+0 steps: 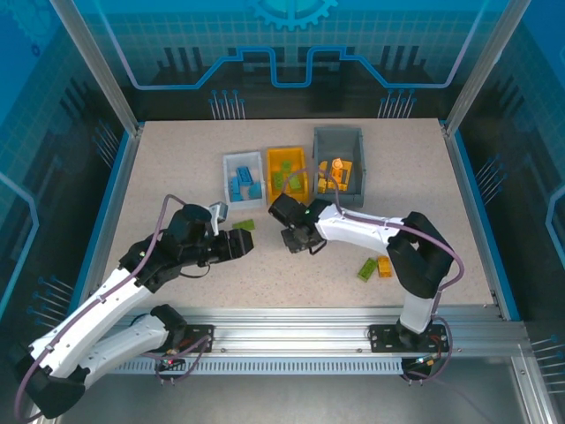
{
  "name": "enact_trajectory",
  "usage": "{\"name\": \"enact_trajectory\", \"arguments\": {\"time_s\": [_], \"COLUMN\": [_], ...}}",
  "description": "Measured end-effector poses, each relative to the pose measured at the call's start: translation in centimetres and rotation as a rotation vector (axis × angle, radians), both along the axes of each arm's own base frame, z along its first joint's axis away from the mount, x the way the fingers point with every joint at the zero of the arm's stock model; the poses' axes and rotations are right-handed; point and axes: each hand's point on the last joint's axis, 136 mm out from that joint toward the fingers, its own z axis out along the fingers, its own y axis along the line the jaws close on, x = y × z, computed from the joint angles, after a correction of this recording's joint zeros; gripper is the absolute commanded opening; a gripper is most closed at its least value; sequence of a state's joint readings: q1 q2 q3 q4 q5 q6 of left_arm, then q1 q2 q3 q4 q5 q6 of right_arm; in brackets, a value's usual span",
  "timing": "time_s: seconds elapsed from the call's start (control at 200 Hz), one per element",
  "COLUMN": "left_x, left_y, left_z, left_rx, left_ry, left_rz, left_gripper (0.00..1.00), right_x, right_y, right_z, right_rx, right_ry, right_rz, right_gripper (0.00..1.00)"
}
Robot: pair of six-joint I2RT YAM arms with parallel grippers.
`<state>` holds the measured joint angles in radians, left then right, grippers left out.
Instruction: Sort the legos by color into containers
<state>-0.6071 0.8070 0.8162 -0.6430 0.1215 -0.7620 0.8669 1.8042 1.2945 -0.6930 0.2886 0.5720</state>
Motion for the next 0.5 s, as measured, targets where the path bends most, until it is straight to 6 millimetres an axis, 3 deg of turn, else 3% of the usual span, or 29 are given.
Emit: {"name": "enact_trajectory", "arguments": {"time_s": [0.125,0.275,0.37,0.5], "left_x": [0.6,1.5,2.0,2.9], "left_y": [-0.4,-1.3,-1.8,-2.5], "left_z": [0.2,0.5,1.0,1.8], "left_rx": [-0.009,-0.032,-0.044,-0.059], "left_ry": [-0.012,-0.026,-0.045,-0.073], "left_rz": [0.001,0.006,0.005,0.005], "left_gripper": [0.59,0.58,0.59,0.59], "right_x": [4.0,10.9,14.4,17.9], "right_y": [1.5,3.2,3.3,3.1], "right_z": [4.6,9.5,9.8,7.8], "right_rx": [0.078,0.156,0.161,0.123], "right_ry": [-0.093,-0.213,-0.236,-0.222], "right_rz": [-0.019,-0.077,-0.116,-0.156], "right_gripper": [0.30,0.30,0.30,0.31]}}
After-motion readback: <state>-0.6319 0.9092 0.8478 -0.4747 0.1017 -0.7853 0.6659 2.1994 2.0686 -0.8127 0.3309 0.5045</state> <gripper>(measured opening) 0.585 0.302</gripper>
